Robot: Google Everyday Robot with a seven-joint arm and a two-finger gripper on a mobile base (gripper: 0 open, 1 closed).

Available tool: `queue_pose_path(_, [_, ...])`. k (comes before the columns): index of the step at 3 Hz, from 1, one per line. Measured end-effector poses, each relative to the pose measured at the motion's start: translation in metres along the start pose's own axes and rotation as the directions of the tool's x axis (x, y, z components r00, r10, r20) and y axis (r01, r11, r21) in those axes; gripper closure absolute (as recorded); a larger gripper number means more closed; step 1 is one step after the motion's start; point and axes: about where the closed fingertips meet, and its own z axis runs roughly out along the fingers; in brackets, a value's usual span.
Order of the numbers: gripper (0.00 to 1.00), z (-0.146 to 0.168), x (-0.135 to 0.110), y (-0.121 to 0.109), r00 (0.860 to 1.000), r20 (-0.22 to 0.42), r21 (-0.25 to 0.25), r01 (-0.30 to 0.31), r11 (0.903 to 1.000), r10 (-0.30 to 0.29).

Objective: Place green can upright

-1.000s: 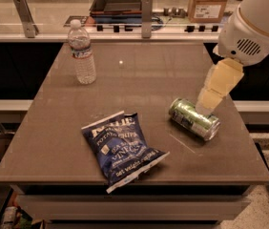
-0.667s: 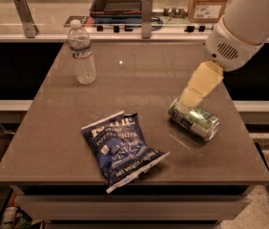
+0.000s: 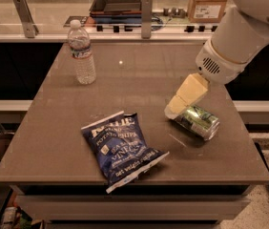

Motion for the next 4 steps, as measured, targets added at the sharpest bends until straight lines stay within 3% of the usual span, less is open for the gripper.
queue_pose_path(1, [0.0,0.012,0.004,0.0,0.999,-0.044,0.013,-0.031,0.9994,0.032])
queue_pose_path(4, [0.0,0.034,0.004,-0.003,0.987,-0.147,0.064,0.07,0.9955,-0.06])
